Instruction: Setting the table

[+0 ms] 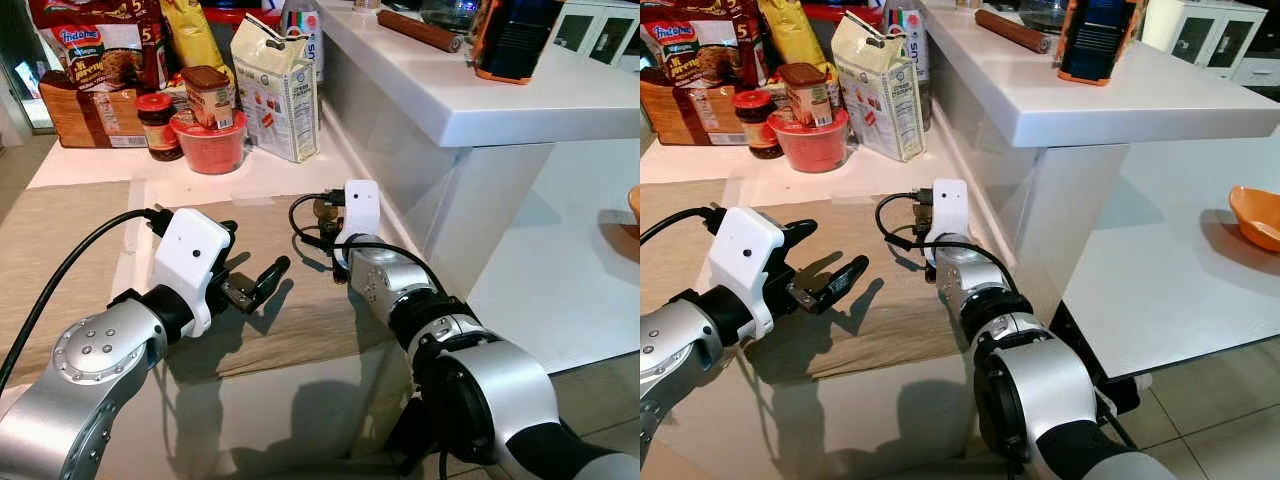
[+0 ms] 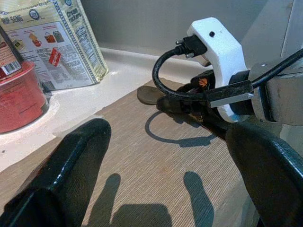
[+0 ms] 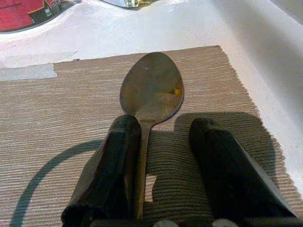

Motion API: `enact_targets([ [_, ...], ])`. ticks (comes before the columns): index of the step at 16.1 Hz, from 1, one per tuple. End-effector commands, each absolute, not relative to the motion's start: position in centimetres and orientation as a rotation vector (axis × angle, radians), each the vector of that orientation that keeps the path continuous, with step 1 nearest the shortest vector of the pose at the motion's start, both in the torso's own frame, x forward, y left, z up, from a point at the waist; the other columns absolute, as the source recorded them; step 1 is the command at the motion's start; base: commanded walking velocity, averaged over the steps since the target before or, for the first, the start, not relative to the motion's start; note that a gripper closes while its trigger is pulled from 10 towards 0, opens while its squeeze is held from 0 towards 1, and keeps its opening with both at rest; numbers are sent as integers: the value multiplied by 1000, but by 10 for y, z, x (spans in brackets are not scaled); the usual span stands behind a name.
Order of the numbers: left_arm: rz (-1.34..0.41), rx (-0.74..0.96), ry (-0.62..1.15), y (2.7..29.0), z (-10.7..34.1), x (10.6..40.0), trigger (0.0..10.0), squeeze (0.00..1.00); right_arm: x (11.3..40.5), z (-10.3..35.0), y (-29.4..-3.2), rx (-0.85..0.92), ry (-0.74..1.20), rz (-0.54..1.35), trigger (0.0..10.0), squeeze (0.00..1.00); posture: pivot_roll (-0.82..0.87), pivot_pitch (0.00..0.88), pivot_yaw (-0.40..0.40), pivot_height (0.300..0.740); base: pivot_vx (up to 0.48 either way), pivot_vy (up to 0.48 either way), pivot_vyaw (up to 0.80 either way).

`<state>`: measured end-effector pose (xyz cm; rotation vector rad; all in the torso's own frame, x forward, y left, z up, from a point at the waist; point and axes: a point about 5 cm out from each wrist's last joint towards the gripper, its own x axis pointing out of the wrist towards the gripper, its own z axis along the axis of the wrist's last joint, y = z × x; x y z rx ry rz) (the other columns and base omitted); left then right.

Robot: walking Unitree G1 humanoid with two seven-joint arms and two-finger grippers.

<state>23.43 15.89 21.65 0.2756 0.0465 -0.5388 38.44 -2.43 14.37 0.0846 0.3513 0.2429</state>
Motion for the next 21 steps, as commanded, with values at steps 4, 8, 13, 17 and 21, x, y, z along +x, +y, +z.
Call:
enact_targets([
  [4, -567, 284, 40, 154, 219, 233, 10000, 0, 375, 126, -18, 108, 428, 269, 0, 0, 179, 0, -39, 736, 0, 0, 0],
  [8, -565, 278, 39, 153, 219, 234, 10000, 0, 383, 153, -14, 34, 233, 312, 0, 141, 179, 0, -40, 736, 0, 0, 0],
  [13, -564, 272, 39, 153, 219, 234, 10000, 0, 391, 200, -6, -36, -27, 349, 0, 306, 176, 0, -40, 736, 0, 0, 0],
  [17, -561, 275, 39, 153, 219, 235, 10000, 0, 392, 192, -9, -39, 18, 336, 667, 1000, 176, 0, -40, 736, 0, 0, 0],
  [21, -526, 311, 46, 159, 215, 238, 10000, 0, 389, 174, -14, 57, 116, 311, 10000, 1000, 175, 0, -39, 736, 0, 0, 0],
])
